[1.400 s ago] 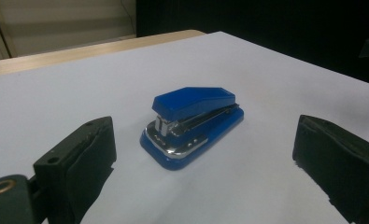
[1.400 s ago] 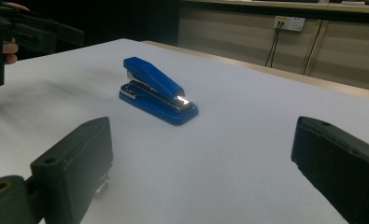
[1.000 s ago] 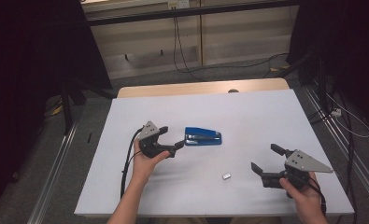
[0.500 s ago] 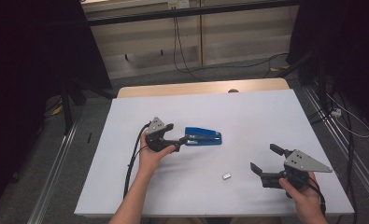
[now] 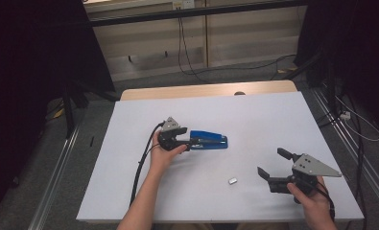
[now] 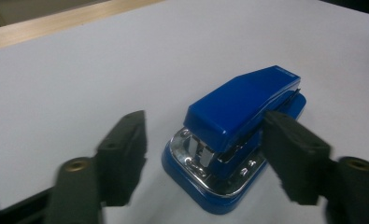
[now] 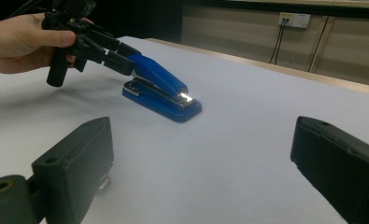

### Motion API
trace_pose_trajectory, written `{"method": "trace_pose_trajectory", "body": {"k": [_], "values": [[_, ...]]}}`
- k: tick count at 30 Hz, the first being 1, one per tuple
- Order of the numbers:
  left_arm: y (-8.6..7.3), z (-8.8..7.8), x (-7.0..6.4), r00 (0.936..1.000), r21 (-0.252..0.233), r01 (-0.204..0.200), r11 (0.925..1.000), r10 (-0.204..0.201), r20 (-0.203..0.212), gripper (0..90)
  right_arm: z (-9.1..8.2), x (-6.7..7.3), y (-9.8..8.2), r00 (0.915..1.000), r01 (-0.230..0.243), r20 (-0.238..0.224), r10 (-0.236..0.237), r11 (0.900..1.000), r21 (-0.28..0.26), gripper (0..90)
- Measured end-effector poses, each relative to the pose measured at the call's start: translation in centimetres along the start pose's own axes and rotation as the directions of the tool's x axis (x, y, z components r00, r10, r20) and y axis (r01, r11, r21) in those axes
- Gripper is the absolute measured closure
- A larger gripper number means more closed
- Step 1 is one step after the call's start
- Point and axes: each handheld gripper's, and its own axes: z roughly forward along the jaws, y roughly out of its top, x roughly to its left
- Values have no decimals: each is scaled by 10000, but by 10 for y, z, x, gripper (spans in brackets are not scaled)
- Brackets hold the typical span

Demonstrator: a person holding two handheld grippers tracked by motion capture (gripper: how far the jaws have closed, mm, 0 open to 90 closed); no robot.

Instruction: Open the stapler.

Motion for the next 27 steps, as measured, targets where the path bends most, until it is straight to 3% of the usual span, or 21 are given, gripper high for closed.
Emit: {"method": "trace_pose_trajectory", "body": {"k": [2, 4, 7, 9, 12, 16, 27], "values": [[0, 1, 0, 9999, -73, -29, 10000, 30, 156, 355, 0, 0, 0, 10000, -7, 3, 7, 10000, -6, 55], [1, 3, -1, 9987, -89, -169, 9998, 174, 481, 427, 0, 0, 0, 10000, -24, 3, 24, 10000, -5, 55], [1, 5, -1, 9976, -129, -27, 9999, 36, 687, 469, 0, 0, 0, 10000, -9, -4, 9, 10000, -5, 55], [0, 6, -2, 9976, -101, -162, 9998, 168, 671, 468, 0, 0, 0, 10000, -4, -6, 4, 10000, -15, 56], [-1, 6, 0, 9969, -105, 14, 9999, -6, 787, 470, 0, 0, 0, 10000, 6, -6, -6, 10000, -22, 56], [-4, 10, -1, 9968, 171, -240, 9996, 226, 765, 476, 1, 0, 0, 10000, -10, 8, 10, 10000, -10, 56], [-2, 8, -2, 9971, 97, -184, 9998, 176, 736, 499, 0, -2, 0, 9999, -104, 73, 104, 9999, -19, 57]]}}
